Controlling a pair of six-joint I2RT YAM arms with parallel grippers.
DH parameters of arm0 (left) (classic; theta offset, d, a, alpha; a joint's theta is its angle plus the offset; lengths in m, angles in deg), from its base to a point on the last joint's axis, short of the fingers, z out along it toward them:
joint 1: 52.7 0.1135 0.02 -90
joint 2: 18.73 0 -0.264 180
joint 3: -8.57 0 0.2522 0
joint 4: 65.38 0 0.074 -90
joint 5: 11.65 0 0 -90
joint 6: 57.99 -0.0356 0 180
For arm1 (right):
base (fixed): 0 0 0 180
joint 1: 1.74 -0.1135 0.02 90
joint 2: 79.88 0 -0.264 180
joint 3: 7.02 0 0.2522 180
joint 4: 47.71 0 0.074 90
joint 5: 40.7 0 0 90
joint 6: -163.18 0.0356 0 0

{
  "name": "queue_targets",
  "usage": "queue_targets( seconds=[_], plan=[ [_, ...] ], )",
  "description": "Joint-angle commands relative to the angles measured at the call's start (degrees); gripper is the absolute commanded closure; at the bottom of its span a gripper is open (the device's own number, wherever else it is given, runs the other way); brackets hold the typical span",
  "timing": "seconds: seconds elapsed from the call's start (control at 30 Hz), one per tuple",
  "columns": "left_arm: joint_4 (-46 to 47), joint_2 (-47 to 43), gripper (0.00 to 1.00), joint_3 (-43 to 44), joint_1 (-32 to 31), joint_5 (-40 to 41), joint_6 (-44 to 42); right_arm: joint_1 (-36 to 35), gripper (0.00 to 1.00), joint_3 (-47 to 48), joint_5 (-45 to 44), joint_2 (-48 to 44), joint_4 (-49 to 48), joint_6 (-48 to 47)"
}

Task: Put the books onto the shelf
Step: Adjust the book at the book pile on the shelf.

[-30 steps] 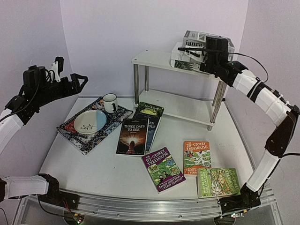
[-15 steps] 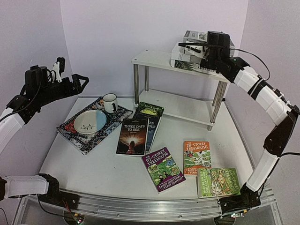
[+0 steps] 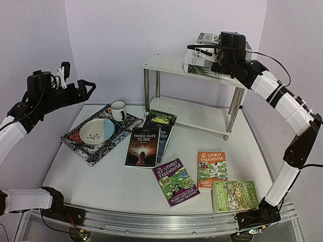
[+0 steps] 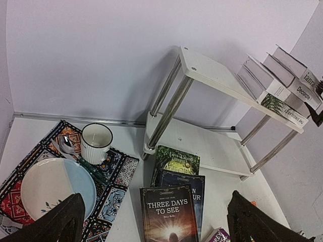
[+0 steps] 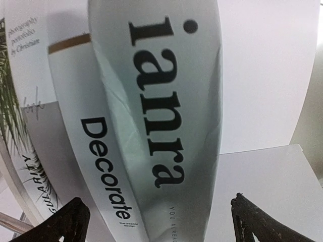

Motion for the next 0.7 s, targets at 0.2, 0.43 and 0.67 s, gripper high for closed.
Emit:
queue_targets(
  seconds=[0.2, 0.43, 0.67],
  plan=[
    [1.7, 0.4, 0.0, 0.59, 0.22, -0.51, 0.61, -3.03, 0.02, -3.51, 0.3, -6.9, -1.47, 2.82],
    [1.7, 0.24, 0.0, 0.66, 0.24, -0.51, 0.87, -6.18, 0.02, -4.48, 2.86, -9.98, -1.47, 5.64],
    [1.7, 0.16, 0.0, 0.56, 0.24, -0.51, 1.31, -8.29, 0.02, -8.18, 9.9, -13.48, 3.31, 19.57]
  ],
)
